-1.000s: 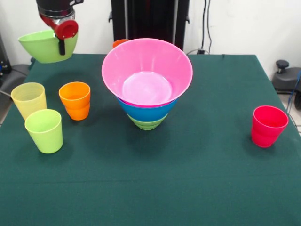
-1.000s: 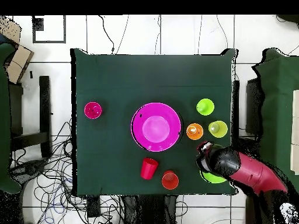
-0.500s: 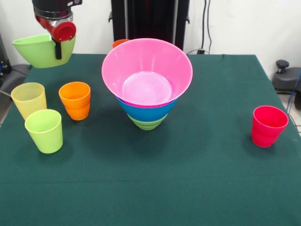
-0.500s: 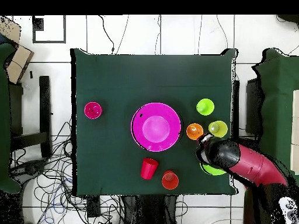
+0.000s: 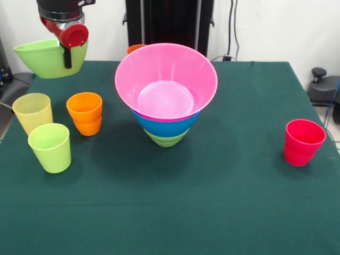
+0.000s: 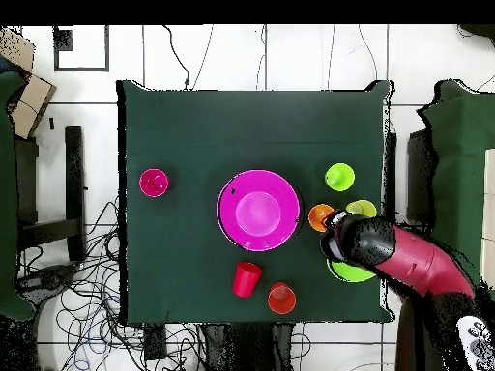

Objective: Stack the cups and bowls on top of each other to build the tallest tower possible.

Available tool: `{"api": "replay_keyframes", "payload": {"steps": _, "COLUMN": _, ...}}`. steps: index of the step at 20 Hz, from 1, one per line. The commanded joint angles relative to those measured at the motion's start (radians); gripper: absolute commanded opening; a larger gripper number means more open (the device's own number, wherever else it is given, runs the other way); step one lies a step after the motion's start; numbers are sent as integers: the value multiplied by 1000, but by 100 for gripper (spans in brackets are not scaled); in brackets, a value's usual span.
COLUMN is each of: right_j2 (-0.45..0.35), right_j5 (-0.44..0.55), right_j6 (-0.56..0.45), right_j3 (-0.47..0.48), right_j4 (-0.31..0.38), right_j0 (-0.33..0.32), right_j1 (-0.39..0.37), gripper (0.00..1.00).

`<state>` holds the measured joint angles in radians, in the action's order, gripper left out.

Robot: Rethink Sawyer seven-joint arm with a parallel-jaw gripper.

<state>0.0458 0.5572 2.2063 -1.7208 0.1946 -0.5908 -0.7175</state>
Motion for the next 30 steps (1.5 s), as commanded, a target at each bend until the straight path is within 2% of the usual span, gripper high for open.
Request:
{"api": "replay_keyframes", "payload": {"steps": 1, "right_j2": -34, "right_j5": 129, "right_j6": 74, "right_j3": 87, "right_j4": -35, "right_j0": 56, "right_j1": 28, "gripper": 0}}
{"api": "replay_keyframes", "payload": {"steps": 30, "right_j2": 65, "right_j5": 217, "right_j6": 166, "right_j3": 219, "right_j4": -130, "right_j0": 210, "right_j1": 84, "gripper": 0}}
